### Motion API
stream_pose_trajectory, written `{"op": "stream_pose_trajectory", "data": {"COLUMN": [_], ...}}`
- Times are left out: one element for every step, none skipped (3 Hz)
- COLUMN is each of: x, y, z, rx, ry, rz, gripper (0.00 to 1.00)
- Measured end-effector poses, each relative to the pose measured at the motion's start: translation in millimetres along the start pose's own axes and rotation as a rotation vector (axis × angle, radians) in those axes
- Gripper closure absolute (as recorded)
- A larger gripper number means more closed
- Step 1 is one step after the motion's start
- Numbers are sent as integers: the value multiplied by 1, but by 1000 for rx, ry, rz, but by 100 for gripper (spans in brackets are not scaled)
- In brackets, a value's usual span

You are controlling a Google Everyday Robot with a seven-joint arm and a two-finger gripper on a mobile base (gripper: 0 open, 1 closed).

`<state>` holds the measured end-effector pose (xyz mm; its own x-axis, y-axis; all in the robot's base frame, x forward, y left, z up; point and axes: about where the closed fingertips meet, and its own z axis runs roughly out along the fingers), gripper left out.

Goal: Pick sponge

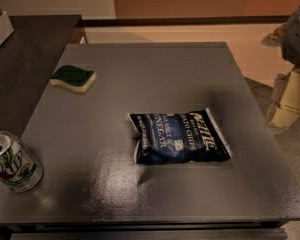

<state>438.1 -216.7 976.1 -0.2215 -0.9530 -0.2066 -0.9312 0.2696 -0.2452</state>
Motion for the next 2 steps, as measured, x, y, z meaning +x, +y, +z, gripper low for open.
{"op": "stream_pose_trajectory", "data": {"x": [0,-12], "y": [0,-2], "z": [0,4], "rx": [0,3], "ry": [0,-18], "rz": [0,-12], "gripper": [0,0]}}
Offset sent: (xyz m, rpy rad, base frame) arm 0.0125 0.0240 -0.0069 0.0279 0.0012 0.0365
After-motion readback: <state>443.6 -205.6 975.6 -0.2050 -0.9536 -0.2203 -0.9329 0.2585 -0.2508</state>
